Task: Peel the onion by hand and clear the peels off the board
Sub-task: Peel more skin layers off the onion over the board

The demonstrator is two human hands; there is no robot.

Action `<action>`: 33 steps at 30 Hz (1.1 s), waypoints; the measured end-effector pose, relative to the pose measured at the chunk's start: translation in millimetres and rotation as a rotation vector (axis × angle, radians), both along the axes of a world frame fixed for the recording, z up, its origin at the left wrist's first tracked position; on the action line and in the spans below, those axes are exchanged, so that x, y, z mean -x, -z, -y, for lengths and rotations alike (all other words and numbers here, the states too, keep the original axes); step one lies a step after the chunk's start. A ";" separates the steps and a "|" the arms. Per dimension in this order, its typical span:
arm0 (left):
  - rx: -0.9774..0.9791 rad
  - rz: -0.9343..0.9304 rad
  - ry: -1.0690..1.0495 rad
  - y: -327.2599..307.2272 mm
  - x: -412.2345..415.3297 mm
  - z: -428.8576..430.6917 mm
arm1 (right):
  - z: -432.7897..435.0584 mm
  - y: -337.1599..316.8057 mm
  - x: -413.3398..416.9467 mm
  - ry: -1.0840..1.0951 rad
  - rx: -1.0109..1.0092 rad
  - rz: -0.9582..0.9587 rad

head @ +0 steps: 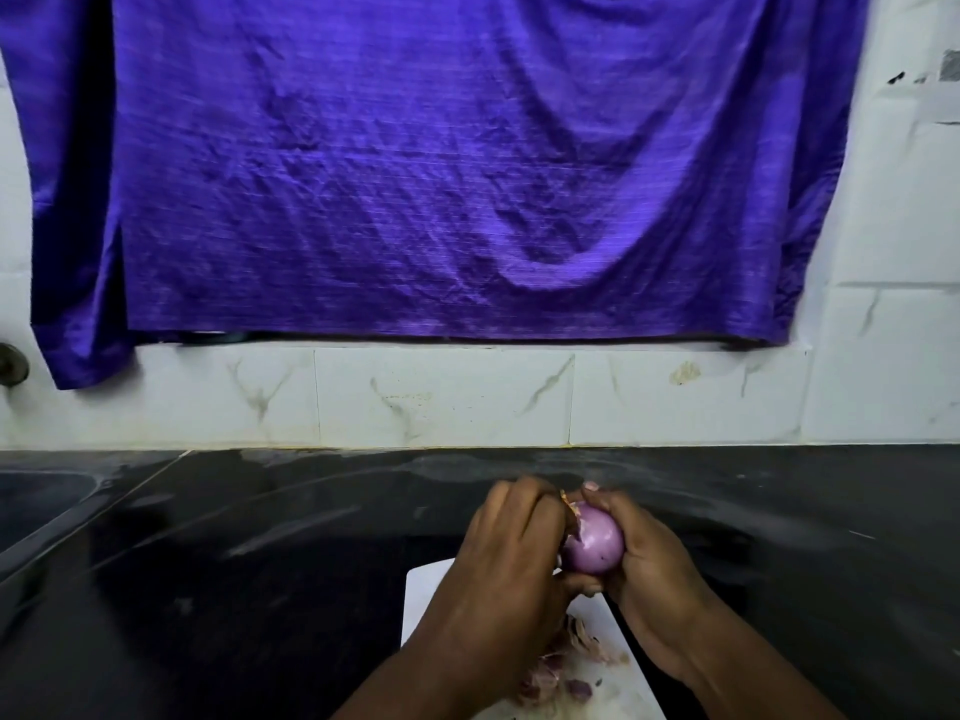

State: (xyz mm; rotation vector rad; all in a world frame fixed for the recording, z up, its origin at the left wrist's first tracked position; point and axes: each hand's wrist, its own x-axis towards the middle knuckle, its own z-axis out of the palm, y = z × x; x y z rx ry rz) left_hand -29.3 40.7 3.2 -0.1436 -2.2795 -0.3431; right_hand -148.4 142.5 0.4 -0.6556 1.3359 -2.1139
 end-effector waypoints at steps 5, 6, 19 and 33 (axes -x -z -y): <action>0.016 -0.027 0.002 1.6 1.9 0.9 | -0.9 -0.5 -0.9 -0.038 0.015 0.071; 0.001 -0.040 0.006 1.6 2.1 1.8 | -1.3 0.1 -1.1 -0.039 0.017 0.087; -0.173 -0.122 0.043 5.2 2.7 5.8 | -3.3 -3.2 -5.0 -0.057 0.004 0.211; -0.196 -0.116 0.038 0.9 2.5 12.0 | -6.8 0.1 5.1 -0.027 -0.014 0.160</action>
